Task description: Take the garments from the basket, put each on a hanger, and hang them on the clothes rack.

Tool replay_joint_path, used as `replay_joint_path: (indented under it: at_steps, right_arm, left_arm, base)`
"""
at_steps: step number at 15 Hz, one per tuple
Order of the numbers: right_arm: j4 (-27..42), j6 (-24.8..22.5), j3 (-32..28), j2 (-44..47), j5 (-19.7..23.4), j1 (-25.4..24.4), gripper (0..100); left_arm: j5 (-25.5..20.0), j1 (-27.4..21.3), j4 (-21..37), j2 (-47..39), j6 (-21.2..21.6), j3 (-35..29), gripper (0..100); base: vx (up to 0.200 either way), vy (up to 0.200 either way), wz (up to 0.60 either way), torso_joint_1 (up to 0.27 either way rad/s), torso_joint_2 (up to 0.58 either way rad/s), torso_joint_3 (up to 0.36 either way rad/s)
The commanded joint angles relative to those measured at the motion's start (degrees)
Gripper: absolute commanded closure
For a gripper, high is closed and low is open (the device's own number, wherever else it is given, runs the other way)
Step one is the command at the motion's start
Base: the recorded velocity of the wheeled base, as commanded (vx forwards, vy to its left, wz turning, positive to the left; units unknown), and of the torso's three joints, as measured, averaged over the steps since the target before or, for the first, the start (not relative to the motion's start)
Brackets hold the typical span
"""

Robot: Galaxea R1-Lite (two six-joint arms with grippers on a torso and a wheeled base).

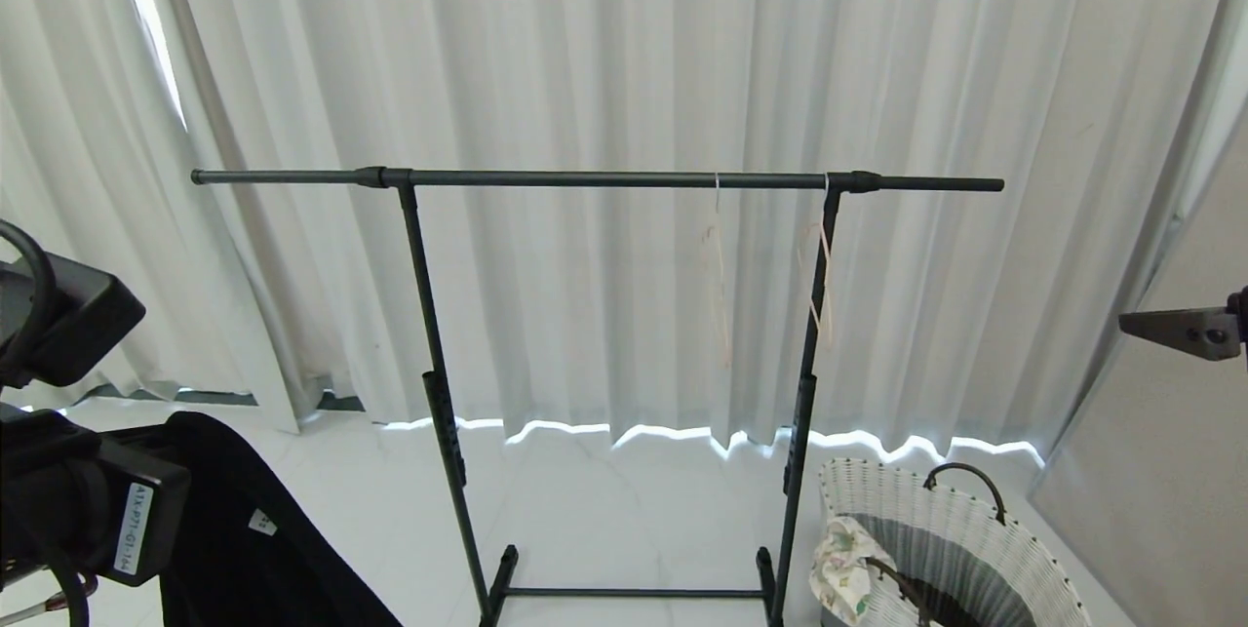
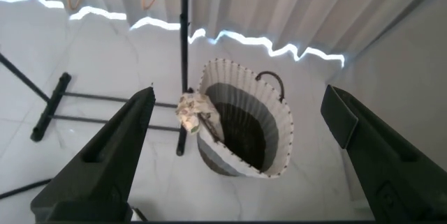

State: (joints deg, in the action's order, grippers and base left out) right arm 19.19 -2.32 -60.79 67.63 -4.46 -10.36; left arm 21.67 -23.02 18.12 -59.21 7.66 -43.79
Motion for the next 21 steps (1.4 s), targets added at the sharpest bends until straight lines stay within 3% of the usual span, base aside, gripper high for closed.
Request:
replay_joint_path:
  at_steps: [1,7,14,21]
  right_arm:
    - [0.0,0.0,0.1,0.0,0.0,0.0,0]
    - [-3.8,0.2,0.1,1.8,0.2,0.0,0]
    - [-10.0,0.5,0.1,6.6,3.1,0.0,0]
    - [-18.0,4.2,0.1,18.5,0.9,-0.4,0]
  left_arm:
    - [0.0,0.0,0.0,0.1,0.0,0.0,100]
    - [-0.7,-0.3,0.0,0.6,0.0,-0.1,100]
    - [-1.6,-0.4,0.0,0.5,0.3,-0.1,100]
    - [-1.6,-0.2,-0.5,-1.0,0.3,-1.0,100]
  base:
    - [0.0,0.2,0.0,0.017,0.0,0.002]
    - [0.0,0.0,0.0,0.0,0.0,0.0]
    - [0.2,0.0,0.0,0.0,0.0,0.004]
    - [0.2,0.0,0.0,0.004,0.0,0.001]
